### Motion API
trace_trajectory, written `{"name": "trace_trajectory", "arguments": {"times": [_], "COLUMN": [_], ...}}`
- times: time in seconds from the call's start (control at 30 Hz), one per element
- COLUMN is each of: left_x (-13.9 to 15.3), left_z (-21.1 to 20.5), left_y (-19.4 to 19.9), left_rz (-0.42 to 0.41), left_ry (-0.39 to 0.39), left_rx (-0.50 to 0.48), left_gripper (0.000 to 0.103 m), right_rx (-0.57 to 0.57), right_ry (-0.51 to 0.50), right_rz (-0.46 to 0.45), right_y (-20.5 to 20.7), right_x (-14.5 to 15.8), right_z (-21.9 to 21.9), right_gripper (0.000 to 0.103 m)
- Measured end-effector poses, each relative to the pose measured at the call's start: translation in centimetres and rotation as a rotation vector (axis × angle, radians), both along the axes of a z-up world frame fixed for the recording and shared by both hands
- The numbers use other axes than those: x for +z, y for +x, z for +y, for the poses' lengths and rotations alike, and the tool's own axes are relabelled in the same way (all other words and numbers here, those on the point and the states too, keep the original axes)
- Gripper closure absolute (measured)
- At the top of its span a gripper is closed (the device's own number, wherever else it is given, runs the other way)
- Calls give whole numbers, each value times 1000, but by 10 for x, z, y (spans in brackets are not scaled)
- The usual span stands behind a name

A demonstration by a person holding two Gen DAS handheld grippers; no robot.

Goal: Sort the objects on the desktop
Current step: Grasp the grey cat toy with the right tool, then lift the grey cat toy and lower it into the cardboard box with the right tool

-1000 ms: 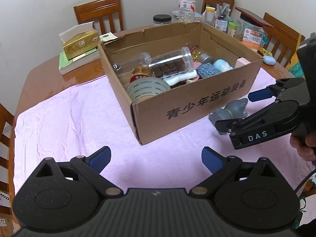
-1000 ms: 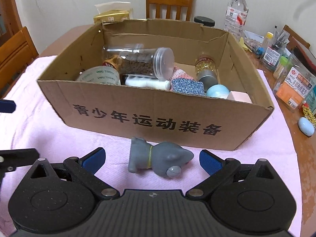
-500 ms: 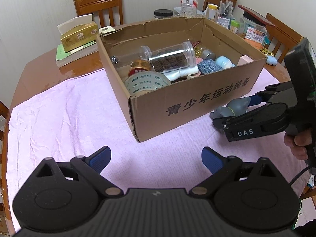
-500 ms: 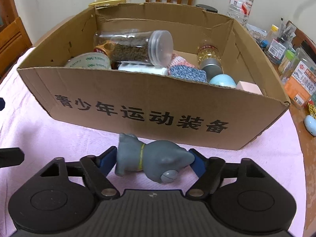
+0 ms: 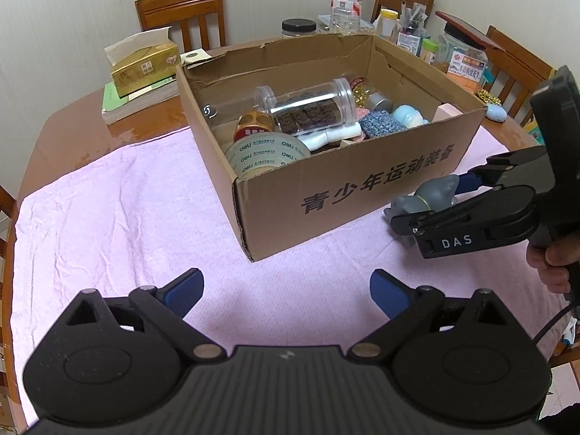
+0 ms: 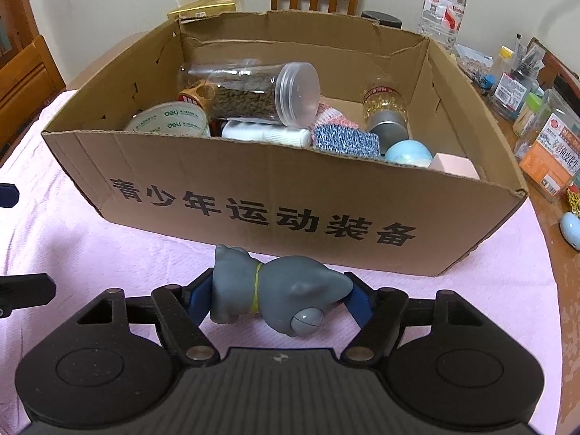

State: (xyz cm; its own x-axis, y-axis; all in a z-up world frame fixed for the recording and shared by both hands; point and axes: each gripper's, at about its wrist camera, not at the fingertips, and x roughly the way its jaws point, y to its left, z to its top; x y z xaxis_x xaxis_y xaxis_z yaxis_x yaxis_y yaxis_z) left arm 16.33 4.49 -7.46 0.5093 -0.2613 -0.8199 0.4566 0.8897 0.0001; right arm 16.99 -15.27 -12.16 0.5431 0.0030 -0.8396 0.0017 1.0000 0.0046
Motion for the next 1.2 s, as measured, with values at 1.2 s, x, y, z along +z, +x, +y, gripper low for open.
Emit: {"name": "trace_trajectory", "arguments": {"times": [1.2], "left_x": [35], "left_z": [-17], "left_y": [-38], "left_rz": [-83], "left_ry": [-37], "left_rx": [-16], "left_gripper": [5], "right_rx": [147], "right_ry": [-34], "right_rz": [-123], "right_y": [-56], "right_x": [107], "right_z": [-22], "right_gripper": [26]}}
